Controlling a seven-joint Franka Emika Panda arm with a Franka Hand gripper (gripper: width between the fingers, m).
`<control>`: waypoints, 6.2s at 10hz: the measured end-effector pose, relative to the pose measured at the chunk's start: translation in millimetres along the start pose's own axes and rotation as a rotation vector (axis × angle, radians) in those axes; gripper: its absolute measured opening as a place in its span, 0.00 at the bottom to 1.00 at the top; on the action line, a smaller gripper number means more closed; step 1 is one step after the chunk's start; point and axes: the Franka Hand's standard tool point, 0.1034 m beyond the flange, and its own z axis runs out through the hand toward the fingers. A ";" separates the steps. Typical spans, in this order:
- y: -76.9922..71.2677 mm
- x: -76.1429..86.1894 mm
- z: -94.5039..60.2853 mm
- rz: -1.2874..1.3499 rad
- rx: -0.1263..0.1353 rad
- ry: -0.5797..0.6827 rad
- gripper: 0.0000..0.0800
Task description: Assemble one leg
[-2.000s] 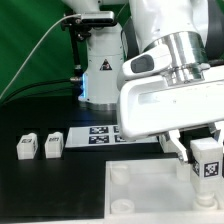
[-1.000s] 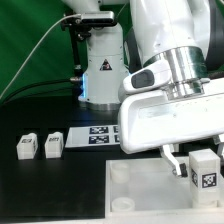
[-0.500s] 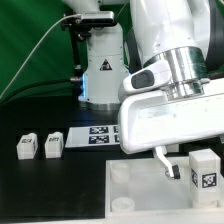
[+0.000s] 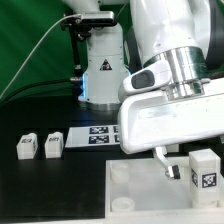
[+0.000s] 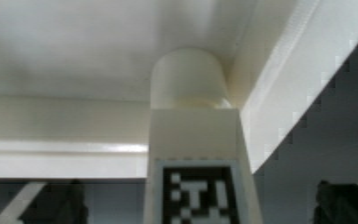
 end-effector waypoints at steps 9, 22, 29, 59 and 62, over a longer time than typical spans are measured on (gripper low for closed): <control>-3.6 14.6 1.2 0.037 0.106 -0.675 0.81; 3.5 12.5 8.3 0.581 -0.070 -0.565 0.38; 2.1 11.8 9.6 1.481 -0.230 -0.558 0.41; 0.3 13.3 12.8 1.294 -0.190 -0.519 0.78; -2.6 14.1 11.5 0.957 -0.112 -0.523 0.81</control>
Offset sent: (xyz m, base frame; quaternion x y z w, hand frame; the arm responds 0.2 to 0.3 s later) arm 0.0191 -0.0085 0.0065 -0.0137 -0.1840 -0.0170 0.9827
